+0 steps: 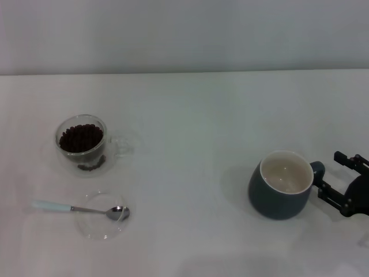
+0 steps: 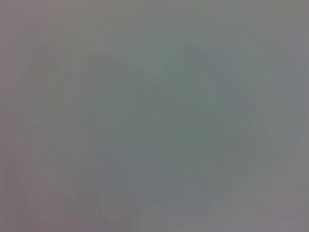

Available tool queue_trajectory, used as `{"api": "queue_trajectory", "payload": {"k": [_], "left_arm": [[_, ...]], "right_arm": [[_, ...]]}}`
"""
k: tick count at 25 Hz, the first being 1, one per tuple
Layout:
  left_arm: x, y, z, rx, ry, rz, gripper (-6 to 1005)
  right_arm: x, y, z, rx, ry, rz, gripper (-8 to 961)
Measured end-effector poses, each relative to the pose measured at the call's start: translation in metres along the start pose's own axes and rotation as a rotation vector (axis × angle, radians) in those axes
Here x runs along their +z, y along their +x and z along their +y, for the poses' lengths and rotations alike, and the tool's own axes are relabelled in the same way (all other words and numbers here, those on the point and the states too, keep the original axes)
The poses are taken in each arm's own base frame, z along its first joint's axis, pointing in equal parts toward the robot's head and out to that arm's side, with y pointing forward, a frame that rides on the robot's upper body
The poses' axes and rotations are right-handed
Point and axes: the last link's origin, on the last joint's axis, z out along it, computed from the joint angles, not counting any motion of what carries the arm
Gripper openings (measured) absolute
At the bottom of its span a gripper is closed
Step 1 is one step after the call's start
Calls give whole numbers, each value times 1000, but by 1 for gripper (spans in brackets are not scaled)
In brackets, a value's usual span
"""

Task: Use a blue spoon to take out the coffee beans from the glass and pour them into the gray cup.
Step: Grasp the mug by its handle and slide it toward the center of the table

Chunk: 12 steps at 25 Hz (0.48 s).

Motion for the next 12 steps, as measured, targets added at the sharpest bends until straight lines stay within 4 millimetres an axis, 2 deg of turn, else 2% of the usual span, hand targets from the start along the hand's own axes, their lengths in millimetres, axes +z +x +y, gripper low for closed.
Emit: {"api": "queue_trajectory", "payload": {"k": [12], "left_arm": [[1, 0, -2, 6, 1, 1, 682]], "right_arm": [[20, 1, 3, -40, 8, 39, 659]]}}
